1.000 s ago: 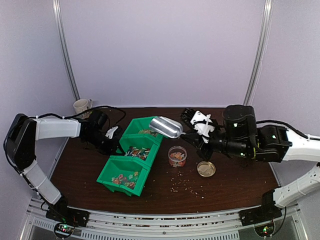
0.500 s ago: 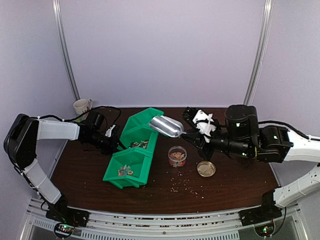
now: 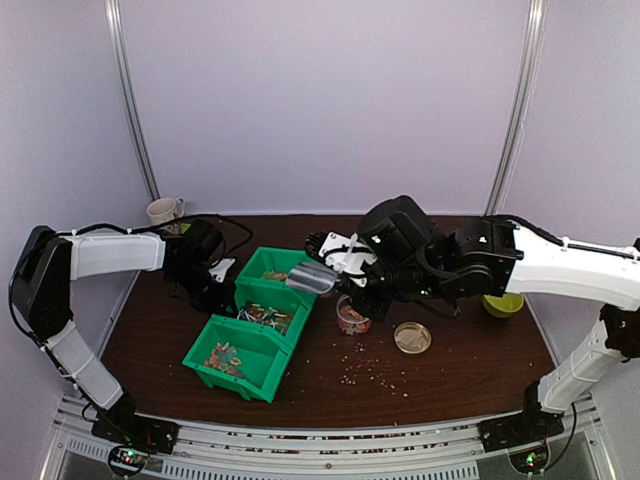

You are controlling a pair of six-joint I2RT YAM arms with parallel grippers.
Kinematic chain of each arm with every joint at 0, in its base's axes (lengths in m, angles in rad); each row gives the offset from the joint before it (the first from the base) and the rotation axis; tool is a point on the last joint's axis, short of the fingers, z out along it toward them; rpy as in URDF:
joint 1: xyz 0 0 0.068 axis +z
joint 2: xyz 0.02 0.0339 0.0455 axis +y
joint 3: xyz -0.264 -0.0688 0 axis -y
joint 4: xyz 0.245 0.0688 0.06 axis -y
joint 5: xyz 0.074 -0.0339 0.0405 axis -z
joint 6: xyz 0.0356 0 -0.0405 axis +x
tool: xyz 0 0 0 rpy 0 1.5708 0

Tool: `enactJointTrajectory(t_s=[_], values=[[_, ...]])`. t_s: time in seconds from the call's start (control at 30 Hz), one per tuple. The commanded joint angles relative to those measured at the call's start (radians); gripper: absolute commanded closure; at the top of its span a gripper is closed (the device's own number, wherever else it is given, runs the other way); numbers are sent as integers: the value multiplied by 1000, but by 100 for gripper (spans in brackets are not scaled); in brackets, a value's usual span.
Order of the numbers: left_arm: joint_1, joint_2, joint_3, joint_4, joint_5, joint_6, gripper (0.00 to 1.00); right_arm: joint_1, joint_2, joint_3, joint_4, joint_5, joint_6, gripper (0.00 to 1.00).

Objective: Pack the candies
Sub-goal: Scoop the fake candies from the plate.

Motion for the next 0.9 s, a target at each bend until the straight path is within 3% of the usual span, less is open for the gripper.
enactJointTrajectory(t_s=[0.0, 0.87], values=[[-16, -64, 70, 29, -34, 39, 100, 16, 94, 110, -183, -2, 23, 100], [-127, -80, 156, -42, -226, 74, 100, 84, 520, 530, -579, 184, -4, 100]])
